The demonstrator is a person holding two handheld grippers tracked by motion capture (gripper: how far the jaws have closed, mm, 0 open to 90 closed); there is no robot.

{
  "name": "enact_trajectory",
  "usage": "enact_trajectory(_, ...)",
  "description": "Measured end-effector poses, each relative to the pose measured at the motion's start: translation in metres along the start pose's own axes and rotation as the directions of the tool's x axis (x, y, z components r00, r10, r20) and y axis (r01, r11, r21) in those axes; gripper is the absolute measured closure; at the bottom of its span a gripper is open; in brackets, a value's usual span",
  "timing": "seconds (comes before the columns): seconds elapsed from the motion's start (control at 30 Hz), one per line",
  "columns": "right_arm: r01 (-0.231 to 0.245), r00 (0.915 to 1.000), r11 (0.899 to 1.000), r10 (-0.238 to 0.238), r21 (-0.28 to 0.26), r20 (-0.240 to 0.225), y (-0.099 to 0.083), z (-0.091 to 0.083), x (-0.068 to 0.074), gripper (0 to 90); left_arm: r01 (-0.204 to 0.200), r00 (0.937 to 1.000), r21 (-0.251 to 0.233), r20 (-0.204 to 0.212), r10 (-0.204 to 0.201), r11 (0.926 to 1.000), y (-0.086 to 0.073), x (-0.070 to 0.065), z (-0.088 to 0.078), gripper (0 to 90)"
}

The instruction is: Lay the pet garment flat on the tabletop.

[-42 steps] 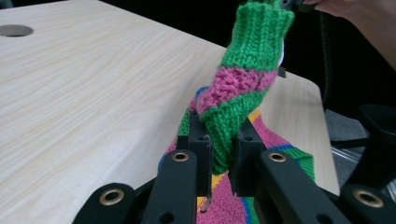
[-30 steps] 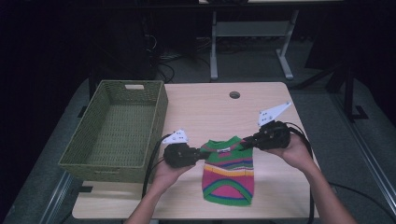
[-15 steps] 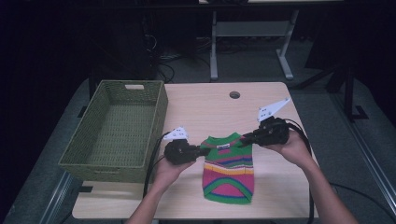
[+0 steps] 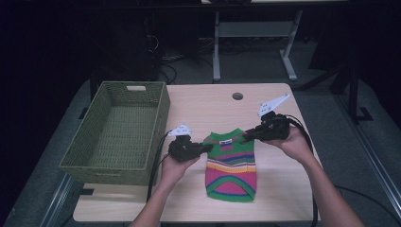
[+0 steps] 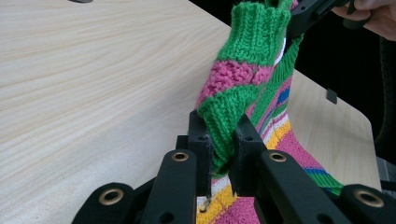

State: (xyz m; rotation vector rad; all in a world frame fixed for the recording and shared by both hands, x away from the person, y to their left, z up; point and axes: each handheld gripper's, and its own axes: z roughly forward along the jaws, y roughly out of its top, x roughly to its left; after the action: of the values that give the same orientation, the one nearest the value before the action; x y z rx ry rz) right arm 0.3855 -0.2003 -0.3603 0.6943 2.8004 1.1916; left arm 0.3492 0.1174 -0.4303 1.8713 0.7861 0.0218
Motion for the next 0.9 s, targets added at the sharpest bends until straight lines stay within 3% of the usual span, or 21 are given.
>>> enact_trajectory(0.13,-0.002,0.9999,1.0,0.002,0.002,0.014,0.0,0.004,-0.005,80.8,0.019,0.9998,-0.004,-0.007,-0.019,0.9998,0.0,0.002,0.002,79.6)
enact_trajectory(0.27,-0.022,0.9996,1.0,0.022,0.008,0.019,-0.001,0.007,-0.009,80.8,0.069,0.9975,-0.018,-0.013,-0.069,0.9974,-0.002,0.009,0.007,79.1)
enact_trajectory(0.57,-0.043,0.9983,0.999,0.043,-0.001,0.038,-0.005,0.012,-0.016,79.9,0.092,0.9949,-0.046,-0.036,-0.094,0.9947,-0.001,0.015,0.014,80.5)
enact_trajectory(0.63,-0.052,0.9968,0.999,0.053,-0.017,0.06,-0.004,0.014,-0.019,77.4,0.095,0.993,-0.045,-0.066,-0.097,0.9945,0.001,0.016,0.018,74.3)
enact_trajectory(0.67,-0.063,0.9942,0.997,0.066,-0.032,0.085,-0.003,0.015,-0.023,70.4,0.093,0.9901,-0.043,-0.101,-0.097,0.9947,0.003,0.017,0.019,64.8)
enact_trajectory(0.73,-0.117,0.9802,0.992,0.124,-0.055,0.154,-0.001,0.017,-0.03,62.1,0.111,0.9856,-0.048,-0.122,-0.117,0.9926,0.004,0.019,0.02,53.8)
enact_trajectory(0.83,-0.156,0.9687,0.985,0.167,-0.074,0.183,-0.003,0.02,-0.041,58.0,0.116,0.9824,-0.051,-0.141,-0.123,0.9919,0.002,0.02,0.018,49.1)
enact_trajectory(0.9,-0.172,0.9659,0.982,0.183,-0.071,0.183,-0.005,0.021,-0.043,57.6,0.121,0.9812,-0.046,-0.146,-0.126,0.9916,0.001,0.021,0.018,45.8)
